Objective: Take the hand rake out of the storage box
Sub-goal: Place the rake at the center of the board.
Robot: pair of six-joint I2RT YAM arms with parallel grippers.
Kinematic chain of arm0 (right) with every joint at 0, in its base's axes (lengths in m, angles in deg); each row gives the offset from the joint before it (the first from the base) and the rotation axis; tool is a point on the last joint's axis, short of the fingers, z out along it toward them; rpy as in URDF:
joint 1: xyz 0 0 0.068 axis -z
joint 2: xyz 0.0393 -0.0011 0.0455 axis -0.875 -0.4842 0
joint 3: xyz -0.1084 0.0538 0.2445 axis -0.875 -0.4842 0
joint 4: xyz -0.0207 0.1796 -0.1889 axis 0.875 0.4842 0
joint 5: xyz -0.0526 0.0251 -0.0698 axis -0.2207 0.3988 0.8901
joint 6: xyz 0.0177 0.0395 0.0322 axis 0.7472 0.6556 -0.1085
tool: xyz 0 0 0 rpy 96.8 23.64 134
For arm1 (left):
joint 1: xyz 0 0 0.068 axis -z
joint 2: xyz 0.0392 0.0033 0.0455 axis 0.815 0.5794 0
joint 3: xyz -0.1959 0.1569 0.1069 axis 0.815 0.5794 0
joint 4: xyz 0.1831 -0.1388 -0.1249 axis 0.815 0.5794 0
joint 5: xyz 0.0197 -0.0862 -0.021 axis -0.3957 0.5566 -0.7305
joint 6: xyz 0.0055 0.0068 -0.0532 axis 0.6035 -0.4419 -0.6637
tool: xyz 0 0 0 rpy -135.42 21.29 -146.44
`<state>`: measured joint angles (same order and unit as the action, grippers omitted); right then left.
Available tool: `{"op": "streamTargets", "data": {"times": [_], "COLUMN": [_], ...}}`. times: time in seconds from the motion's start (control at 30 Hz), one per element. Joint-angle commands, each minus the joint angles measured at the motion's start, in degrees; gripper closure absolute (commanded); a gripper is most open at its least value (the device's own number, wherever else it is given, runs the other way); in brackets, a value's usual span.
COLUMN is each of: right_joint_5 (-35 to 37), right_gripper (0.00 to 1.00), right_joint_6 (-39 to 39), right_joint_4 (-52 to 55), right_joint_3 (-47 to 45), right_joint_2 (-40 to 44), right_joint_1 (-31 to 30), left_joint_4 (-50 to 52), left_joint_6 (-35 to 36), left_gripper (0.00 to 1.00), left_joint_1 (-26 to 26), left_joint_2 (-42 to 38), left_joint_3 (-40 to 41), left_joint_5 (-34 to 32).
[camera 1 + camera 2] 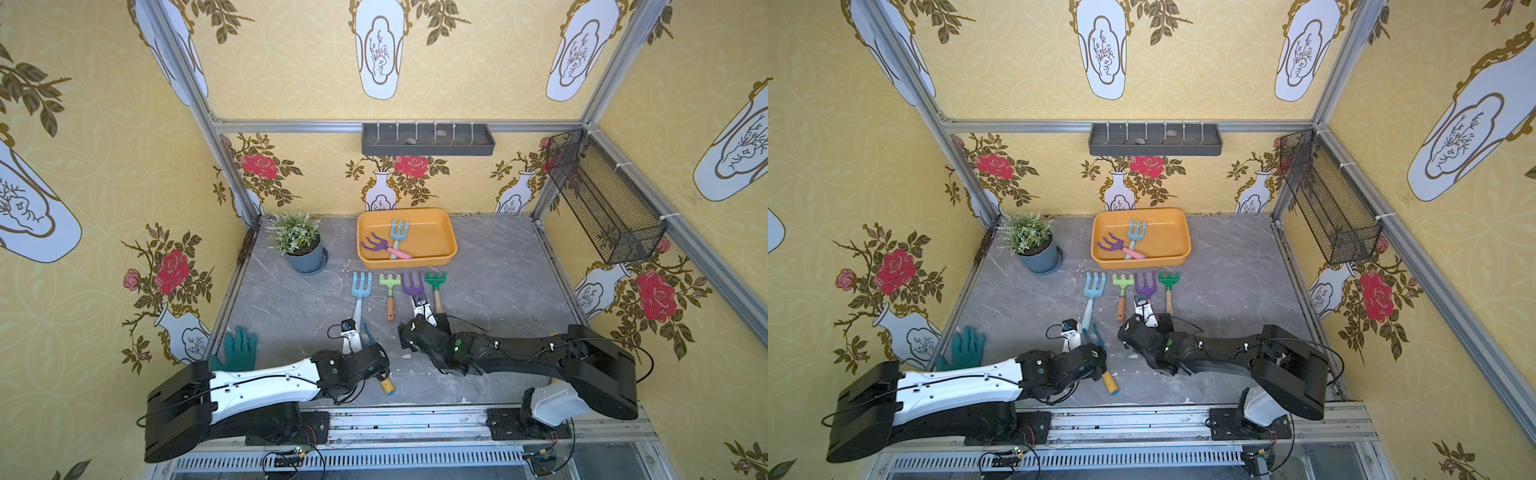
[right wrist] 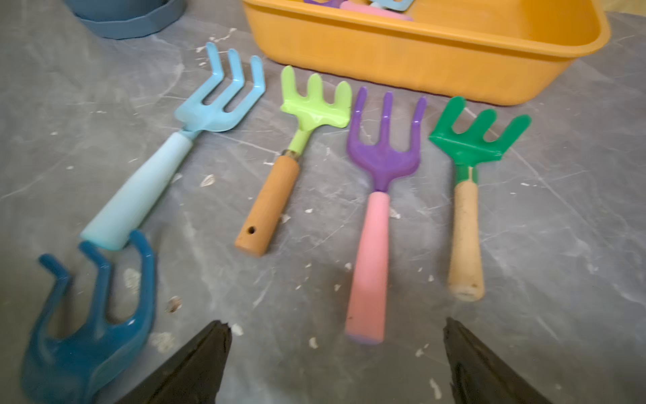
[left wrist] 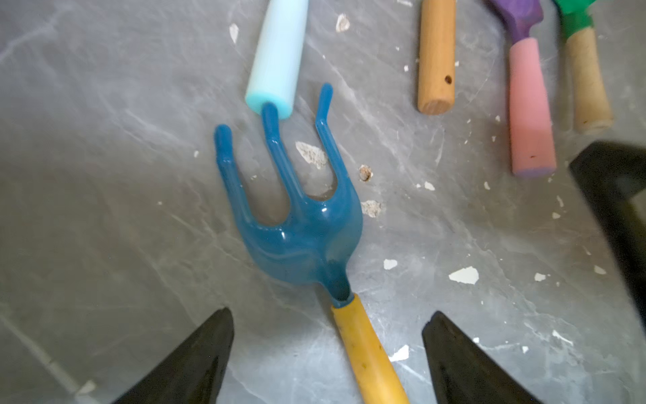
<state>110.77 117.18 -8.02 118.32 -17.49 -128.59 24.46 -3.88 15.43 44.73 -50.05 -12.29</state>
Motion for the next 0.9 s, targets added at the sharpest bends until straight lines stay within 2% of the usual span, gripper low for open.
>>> {"op": "streamTargets", "data": {"times": [0.0,0.13,0.23,0.37,0.53,0.87], "right_joint_5": [-0.3,-2.3,-5.0,-5.3,-5.1,-4.0], "right_gripper": [0.03,0.03,0.02,0.03,0.03,0.02], "right_joint_6": [-1.0,-1.8,-2.4,-2.4,-2.3,-1.9], "right_joint_4": [3.1,1.0,-0.1,-0.1,-0.3,-0.1], "right_joint_3": [-0.7,-5.1,-7.7,-8.8,-8.9,-9.8], "right_joint_2": [1.5,6.5,10.5,12.3,11.5,13.2], "right_joint_1": [2.7,5.7,8.1,8.6,8.6,8.6], "left_joint_4": [1.2,-1.4,-3.3,-2.9,-2.7,3.4], "left_joint_6": [-4.8,-5.1,-5.3,-9.0,-10.5,-6.7], "left_gripper": [0.15,0.24,0.31,0.42,0.50,0.66], "left_joint_1": [1.7,2.0,2.2,4.1,4.7,4.6], "left_joint_2": [5.4,9.9,10.1,9.2,6.6,-2.1], "left_joint_3": [-1.4,-1.1,1.0,4.5,8.1,9.4], "left_joint_5": [-1.6,0.3,1.9,2.8,3.0,0.8]}}
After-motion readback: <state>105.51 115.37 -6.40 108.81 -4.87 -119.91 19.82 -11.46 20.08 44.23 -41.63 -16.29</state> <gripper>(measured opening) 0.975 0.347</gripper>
